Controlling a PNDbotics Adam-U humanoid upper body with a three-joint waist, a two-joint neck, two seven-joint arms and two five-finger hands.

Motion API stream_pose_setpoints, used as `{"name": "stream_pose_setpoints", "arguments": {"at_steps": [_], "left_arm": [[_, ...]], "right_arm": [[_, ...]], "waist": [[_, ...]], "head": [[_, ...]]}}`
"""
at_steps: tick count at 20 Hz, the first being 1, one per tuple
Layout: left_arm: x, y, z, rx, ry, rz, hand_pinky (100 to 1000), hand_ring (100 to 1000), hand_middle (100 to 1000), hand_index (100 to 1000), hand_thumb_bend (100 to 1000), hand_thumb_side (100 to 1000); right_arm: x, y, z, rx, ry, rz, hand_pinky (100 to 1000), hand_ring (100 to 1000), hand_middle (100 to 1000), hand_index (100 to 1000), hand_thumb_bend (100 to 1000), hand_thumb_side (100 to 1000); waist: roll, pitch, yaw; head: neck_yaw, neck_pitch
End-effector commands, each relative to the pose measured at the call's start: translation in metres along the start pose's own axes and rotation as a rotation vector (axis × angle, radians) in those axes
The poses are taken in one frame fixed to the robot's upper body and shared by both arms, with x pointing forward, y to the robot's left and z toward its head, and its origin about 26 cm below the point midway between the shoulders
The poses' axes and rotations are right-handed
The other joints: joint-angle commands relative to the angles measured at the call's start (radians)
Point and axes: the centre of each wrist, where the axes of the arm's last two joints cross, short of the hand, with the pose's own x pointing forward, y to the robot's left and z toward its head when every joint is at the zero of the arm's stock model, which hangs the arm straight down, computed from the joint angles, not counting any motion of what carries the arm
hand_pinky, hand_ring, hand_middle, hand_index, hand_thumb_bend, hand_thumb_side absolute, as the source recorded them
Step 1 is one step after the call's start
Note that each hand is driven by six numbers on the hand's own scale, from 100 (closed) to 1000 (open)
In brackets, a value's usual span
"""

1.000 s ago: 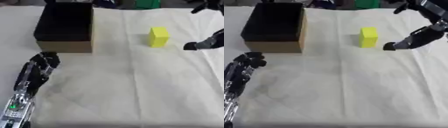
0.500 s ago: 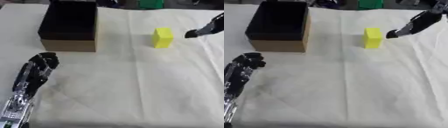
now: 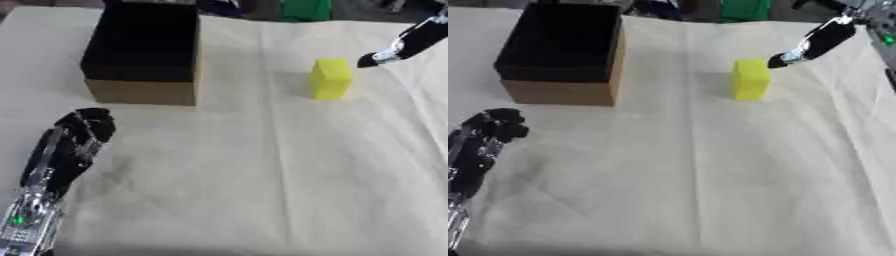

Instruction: Pick up objects on the table and place them in the box.

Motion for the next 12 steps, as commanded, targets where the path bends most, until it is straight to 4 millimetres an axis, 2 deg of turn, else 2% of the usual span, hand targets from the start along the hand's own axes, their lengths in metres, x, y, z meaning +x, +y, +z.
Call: {"name": "stream_pose_setpoints", "arguments": {"at_steps": [1, 12], "left_arm": [[0.009, 0.004, -0.004, -0.008, -0.032, -0.022, 681, 620, 597, 708, 569, 574], [0.011, 0.003, -0.007, -0.017, -0.042, -0.021, 682, 620, 597, 708, 572, 572]], "right_arm": [[-0.012, -0.007, -0.001, -0.015, 0.049, 0.006, 790, 929, 856, 930, 733, 273], [-0.037, 0.019, -0.013, 0.003, 0.148, -0.05, 786, 926, 841, 922, 730, 285]], "waist": [[0.001, -0.013, 0.004], [0.003, -0.007, 0.024]], "head": [[-0.006, -0.007], [-0.014, -0.004]]}}
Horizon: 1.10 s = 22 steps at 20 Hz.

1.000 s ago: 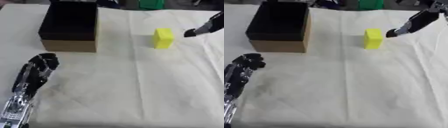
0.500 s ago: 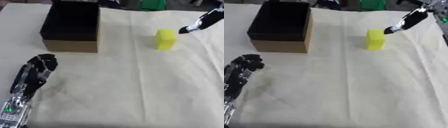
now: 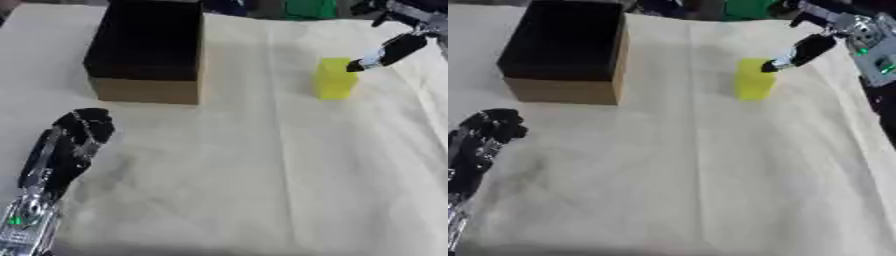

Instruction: Pick up objects on the table and place them in the box.

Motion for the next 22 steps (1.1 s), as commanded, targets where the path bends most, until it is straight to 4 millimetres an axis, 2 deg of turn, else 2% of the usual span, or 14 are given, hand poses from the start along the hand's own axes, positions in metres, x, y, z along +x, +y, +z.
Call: {"name": "stream_pose_setpoints", "arguments": {"at_steps": [1, 22], "left_arm": [[0.009, 0.003, -0.004, -0.012, -0.033, -0.02, 682, 620, 597, 708, 572, 572], [0.01, 0.002, -0.005, -0.012, -0.036, -0.016, 683, 620, 596, 708, 574, 573]], "right_arm": [[-0.004, -0.009, 0.0, -0.025, 0.02, 0.014, 786, 926, 841, 922, 730, 287], [-0.011, 0.014, -0.007, 0.044, 0.05, 0.017, 790, 925, 832, 913, 730, 315]], "waist": [[0.003, -0.014, 0.002], [0.005, -0.008, 0.008]], "head": [[-0.003, -0.004], [-0.004, 0.001]]}}
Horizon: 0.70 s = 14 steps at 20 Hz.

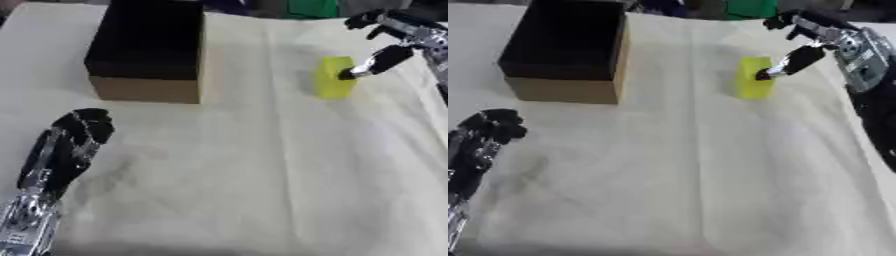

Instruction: Pick up objects on the table and place them in the box.

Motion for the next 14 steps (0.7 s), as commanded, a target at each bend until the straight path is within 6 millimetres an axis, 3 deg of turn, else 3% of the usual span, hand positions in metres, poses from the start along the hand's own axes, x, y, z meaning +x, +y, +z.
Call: {"name": "stream_pose_setpoints", "arguments": {"at_steps": [1, 14], "left_arm": [[0.0093, 0.0036, -0.0046, -0.005, -0.035, -0.017, 683, 620, 596, 708, 574, 573], [0.0091, 0.0033, -0.0045, -0.003, -0.035, -0.014, 683, 619, 595, 708, 574, 572]], "right_arm": [[-0.0005, -0.002, -0.0006, 0.019, 0.012, 0.025, 790, 925, 830, 912, 729, 316], [0.0013, 0.0022, -0.0022, 0.053, 0.0, 0.037, 787, 920, 820, 907, 723, 320]], "waist": [[0.004, -0.011, 0.002], [0.006, -0.012, 0.0]], "head": [[-0.003, 0.001], [0.0, 0.002]]}}
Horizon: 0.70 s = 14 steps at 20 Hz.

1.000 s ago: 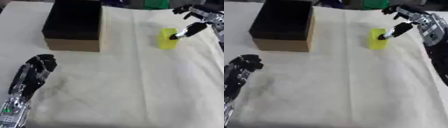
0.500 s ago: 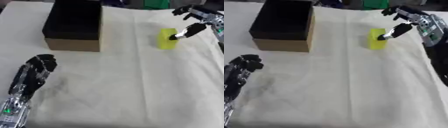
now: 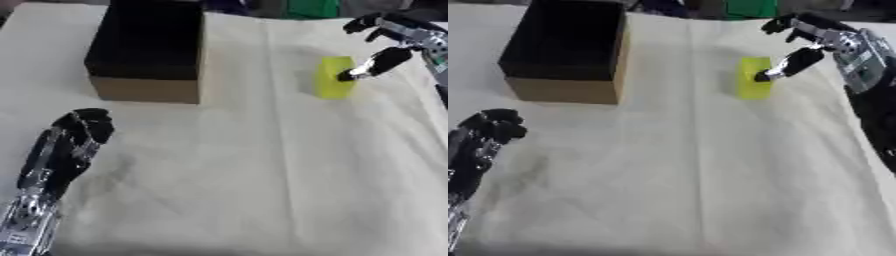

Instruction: Pick up objects on the table and place them in the box.

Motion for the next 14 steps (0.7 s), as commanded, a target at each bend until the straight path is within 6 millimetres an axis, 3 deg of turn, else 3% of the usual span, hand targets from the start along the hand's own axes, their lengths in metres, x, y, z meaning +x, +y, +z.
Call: {"name": "stream_pose_setpoints", "arguments": {"at_steps": [1, 14], "left_arm": [[0.009, 0.003, -0.004, -0.003, -0.035, -0.014, 683, 619, 595, 708, 574, 572], [0.007, 0.005, -0.002, 0.004, -0.025, -0.016, 683, 619, 594, 707, 575, 570]], "right_arm": [[0.002, -0.002, 0.0, 0.009, -0.004, 0.019, 785, 919, 818, 907, 722, 317], [0.024, -0.035, 0.011, -0.064, -0.126, 0.027, 780, 915, 807, 909, 710, 290]], "waist": [[0.004, -0.012, 0.001], [-0.001, -0.021, -0.011]], "head": [[0.001, 0.002], [0.008, 0.007]]}}
